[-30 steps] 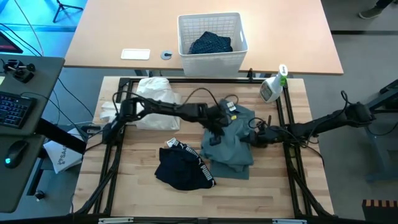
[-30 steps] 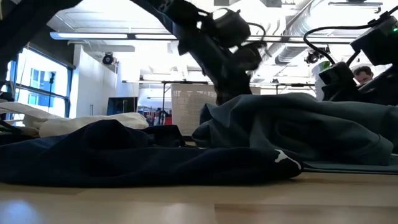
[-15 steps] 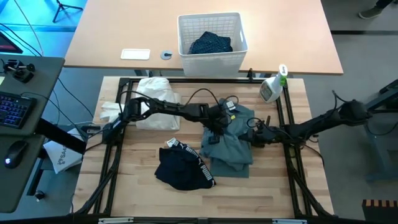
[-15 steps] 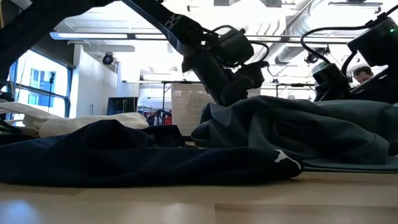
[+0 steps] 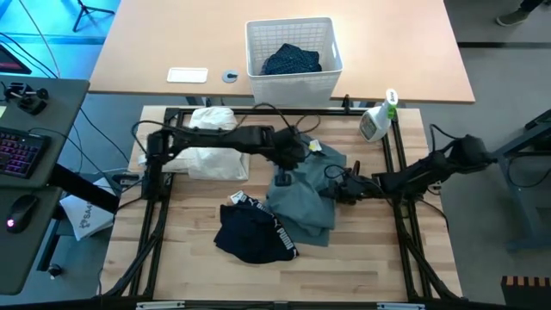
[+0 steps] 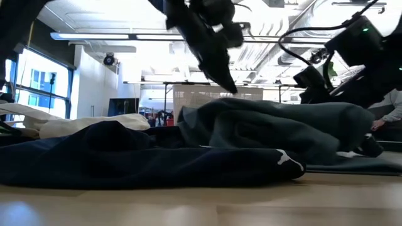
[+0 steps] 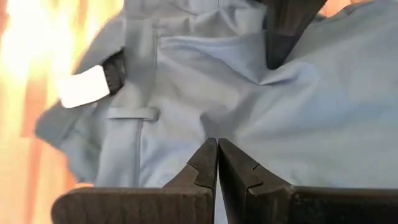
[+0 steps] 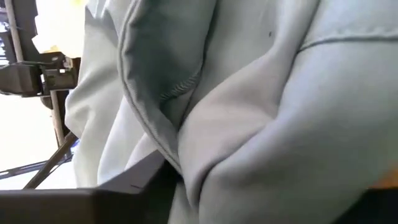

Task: Fold Laundry from Bin
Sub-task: Put the folded green pants into the white bin

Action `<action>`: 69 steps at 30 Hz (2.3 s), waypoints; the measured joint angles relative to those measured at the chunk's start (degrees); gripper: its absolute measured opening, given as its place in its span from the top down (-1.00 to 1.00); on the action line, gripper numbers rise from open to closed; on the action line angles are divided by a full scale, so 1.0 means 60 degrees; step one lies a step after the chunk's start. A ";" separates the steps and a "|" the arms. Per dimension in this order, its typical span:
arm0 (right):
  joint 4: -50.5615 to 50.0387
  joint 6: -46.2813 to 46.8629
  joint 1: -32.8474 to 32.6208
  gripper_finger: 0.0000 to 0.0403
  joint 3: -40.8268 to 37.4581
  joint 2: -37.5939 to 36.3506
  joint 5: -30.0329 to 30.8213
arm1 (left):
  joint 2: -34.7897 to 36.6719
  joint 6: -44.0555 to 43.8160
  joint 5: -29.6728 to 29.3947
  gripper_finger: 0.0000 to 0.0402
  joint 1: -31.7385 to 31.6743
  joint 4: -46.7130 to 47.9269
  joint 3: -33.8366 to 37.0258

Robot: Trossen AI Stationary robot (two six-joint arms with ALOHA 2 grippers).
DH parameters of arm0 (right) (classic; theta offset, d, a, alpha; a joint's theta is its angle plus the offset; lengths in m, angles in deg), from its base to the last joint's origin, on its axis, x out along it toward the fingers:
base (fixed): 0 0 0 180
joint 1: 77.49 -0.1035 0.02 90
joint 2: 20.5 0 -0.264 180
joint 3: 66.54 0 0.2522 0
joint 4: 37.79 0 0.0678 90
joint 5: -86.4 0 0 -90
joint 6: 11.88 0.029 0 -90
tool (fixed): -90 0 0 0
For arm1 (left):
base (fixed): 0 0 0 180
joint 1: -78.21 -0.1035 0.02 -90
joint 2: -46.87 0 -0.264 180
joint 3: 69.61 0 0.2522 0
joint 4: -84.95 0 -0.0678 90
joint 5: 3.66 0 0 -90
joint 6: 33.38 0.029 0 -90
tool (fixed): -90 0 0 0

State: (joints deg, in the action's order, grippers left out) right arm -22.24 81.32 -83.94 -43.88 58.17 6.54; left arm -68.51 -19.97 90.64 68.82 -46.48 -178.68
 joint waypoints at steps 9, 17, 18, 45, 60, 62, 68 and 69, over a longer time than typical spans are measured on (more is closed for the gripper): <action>0.1008 -0.2504 0.0204 0.91 0.0282 0.0414 0.1417 | 0.2120 -0.0109 -0.0920 1.00 -0.0018 0.1900 0.0000; 0.1933 -0.3729 0.0508 0.96 0.0260 -0.0558 0.1090 | 0.3640 -0.0209 -0.0662 0.97 -0.0111 0.1685 -0.0015; 0.2015 -0.3863 0.0539 0.97 0.0260 -0.0691 0.0939 | 0.3645 -0.0183 -0.0252 0.94 -0.0164 0.1659 -0.0015; 0.2237 -0.4987 0.1148 0.98 0.0271 -0.2779 -0.0597 | -0.1207 0.1200 0.2922 -0.53 -0.0208 -0.2581 -0.0018; 0.1965 -0.4816 0.1139 0.98 0.0257 -0.2801 -0.1272 | -0.1779 0.1706 0.2204 -0.37 0.0142 -0.2911 -0.0029; 0.1989 -0.4837 0.1139 0.98 0.0257 -0.2801 -0.1273 | -0.1940 0.1700 0.2209 -0.23 0.0142 -0.2837 -0.0050; 0.1765 -0.4846 0.1135 0.98 0.0257 -0.2801 -0.1281 | -0.2056 0.1559 0.2283 0.41 0.0148 -0.2187 -0.0044; 0.1792 -0.4859 0.1132 0.98 0.0257 -0.2801 -0.1281 | -0.2017 0.1555 0.2304 0.55 0.0160 -0.2149 -0.0044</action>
State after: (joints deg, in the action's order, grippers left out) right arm -11.49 52.17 -77.15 -42.34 41.36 -1.14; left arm -80.62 -10.64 104.46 69.78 -59.38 -178.94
